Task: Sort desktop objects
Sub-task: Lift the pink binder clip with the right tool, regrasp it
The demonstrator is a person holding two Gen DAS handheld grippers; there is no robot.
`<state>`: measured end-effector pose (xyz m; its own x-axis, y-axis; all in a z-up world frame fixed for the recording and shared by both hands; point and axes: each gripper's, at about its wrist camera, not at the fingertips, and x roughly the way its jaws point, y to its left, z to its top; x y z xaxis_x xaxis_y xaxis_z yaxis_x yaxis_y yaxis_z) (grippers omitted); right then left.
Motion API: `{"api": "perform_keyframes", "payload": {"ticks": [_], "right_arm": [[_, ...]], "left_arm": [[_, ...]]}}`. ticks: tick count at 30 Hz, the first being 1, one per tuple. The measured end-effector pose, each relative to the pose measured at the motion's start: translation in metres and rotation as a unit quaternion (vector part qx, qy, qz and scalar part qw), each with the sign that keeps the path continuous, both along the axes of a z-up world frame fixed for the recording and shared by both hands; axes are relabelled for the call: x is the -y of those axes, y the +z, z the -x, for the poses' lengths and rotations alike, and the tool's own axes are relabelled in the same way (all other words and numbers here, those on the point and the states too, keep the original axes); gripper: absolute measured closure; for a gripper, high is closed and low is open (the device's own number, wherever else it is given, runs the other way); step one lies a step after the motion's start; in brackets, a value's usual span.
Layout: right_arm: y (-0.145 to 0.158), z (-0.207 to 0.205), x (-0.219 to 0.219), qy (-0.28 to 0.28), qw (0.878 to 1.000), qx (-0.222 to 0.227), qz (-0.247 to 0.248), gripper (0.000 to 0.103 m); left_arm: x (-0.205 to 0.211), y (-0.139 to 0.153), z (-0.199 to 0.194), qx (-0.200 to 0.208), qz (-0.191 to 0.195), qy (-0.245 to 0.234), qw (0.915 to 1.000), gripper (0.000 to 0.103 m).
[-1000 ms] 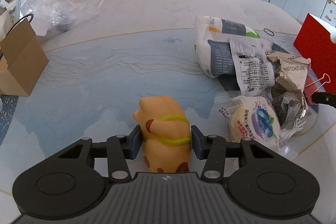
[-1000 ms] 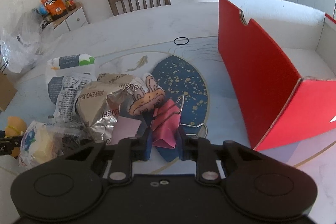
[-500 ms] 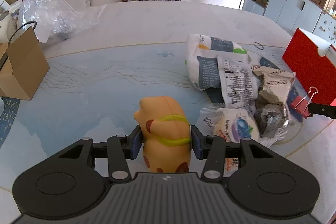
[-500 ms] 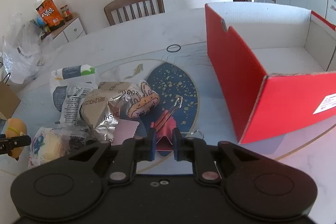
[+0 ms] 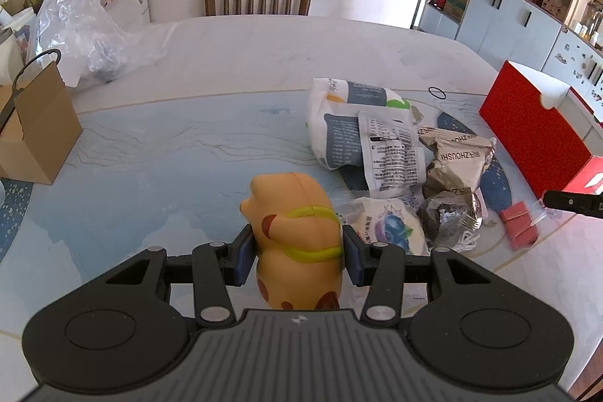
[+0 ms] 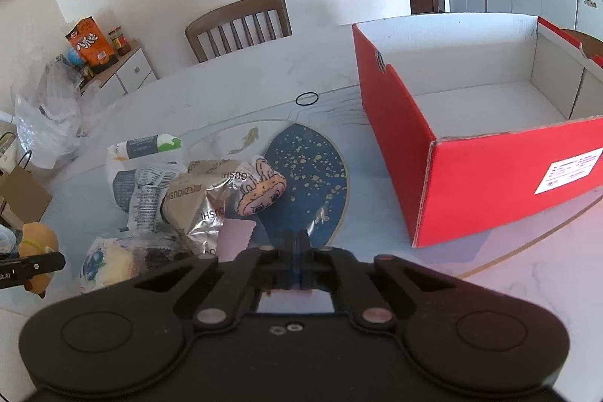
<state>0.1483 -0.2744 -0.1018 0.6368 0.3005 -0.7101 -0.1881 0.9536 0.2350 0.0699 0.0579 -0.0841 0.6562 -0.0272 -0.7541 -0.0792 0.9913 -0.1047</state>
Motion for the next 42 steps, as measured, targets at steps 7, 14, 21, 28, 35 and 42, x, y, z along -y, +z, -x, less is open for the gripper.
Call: {"api": "perform_keyframes", "payload": {"ticks": [7, 14, 21, 28, 35, 42], "right_arm": [[-0.008, 0.006, 0.001, -0.001, 1.000, -0.012, 0.010, 0.103], [-0.013, 0.011, -0.001, 0.003, 1.000, -0.016, 0.022, 0.089], [-0.022, 0.017, 0.003, -0.002, 0.999, -0.025, 0.030, 0.072], [-0.027, 0.025, 0.011, -0.004, 0.999, -0.025, 0.028, 0.050], [-0.004, 0.048, 0.023, 0.014, 0.999, 0.016, 0.041, 0.029], [-0.019, 0.039, 0.035, -0.035, 0.997, 0.007, 0.064, 0.028]], "left_arm": [[0.003, -0.002, 0.006, -0.003, 0.001, -0.001, 1.0000, 0.057], [0.006, -0.004, 0.011, -0.007, 0.003, -0.003, 1.0000, 0.057], [0.007, -0.006, 0.012, -0.014, 0.003, -0.008, 0.9999, 0.057], [0.010, -0.007, 0.010, -0.017, 0.000, -0.015, 0.9997, 0.057], [0.011, -0.009, 0.008, -0.020, 0.001, -0.017, 0.9997, 0.057], [0.014, -0.010, 0.004, -0.022, -0.001, -0.024, 0.9995, 0.057]]}}
